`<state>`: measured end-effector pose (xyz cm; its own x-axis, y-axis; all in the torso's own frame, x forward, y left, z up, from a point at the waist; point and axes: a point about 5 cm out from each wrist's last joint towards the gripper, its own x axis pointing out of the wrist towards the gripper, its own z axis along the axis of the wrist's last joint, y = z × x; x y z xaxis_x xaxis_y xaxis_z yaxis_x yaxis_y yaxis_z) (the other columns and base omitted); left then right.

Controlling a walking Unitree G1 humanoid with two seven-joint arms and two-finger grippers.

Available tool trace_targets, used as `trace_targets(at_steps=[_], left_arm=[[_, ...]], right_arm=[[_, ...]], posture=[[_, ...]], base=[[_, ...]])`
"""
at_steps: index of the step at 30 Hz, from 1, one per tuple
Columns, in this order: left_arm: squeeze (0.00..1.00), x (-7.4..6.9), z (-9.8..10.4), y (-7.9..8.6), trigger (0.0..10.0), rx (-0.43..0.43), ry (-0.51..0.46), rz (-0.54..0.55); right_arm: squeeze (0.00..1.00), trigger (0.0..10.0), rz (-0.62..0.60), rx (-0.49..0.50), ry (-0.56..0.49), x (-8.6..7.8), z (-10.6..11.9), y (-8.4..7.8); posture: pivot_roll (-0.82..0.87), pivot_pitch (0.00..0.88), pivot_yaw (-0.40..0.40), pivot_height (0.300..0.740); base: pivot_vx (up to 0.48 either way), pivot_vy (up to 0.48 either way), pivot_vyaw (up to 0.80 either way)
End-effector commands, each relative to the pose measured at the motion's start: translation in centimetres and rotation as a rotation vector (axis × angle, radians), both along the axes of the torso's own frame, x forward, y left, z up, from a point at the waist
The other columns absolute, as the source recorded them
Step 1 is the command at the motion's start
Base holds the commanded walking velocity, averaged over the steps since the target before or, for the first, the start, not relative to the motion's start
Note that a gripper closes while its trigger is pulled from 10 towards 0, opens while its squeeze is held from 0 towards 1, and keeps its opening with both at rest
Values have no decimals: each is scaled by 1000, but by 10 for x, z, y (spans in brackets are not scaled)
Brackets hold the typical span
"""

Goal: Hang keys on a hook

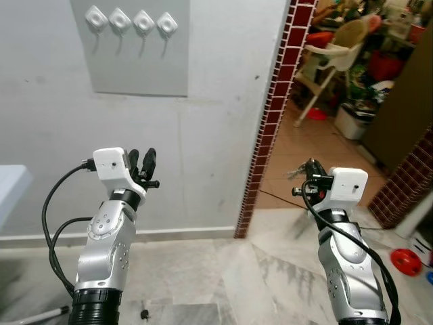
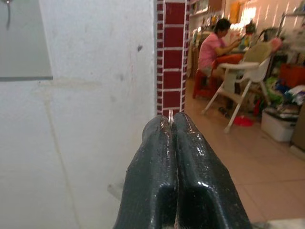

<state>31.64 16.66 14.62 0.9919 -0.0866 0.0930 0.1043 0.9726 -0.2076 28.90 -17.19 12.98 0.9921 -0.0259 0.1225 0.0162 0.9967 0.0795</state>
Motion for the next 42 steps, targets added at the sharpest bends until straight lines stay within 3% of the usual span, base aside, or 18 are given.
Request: trace_targets(at_steps=[1, 29, 42], left_arm=[[0, 4, 7, -5, 10000, 12, -7, -22], [0, 13, 13, -5, 10000, 44, 20, -102], [0, 25, 16, -10, 10000, 35, 17, -143]], right_arm=[[0, 10000, -32, 18, -12, -2, 4, -6], [0, 10000, -61, 26, -42, -12, 4, 2], [0, 10000, -51, 10, -67, -13, 8, 2]], posture=[[114, 6, -36, 740], [76, 35, 64, 740], [41, 16, 93, 740]], base=[[0, 0, 0], [0, 0, 0], [0, 0, 0]])
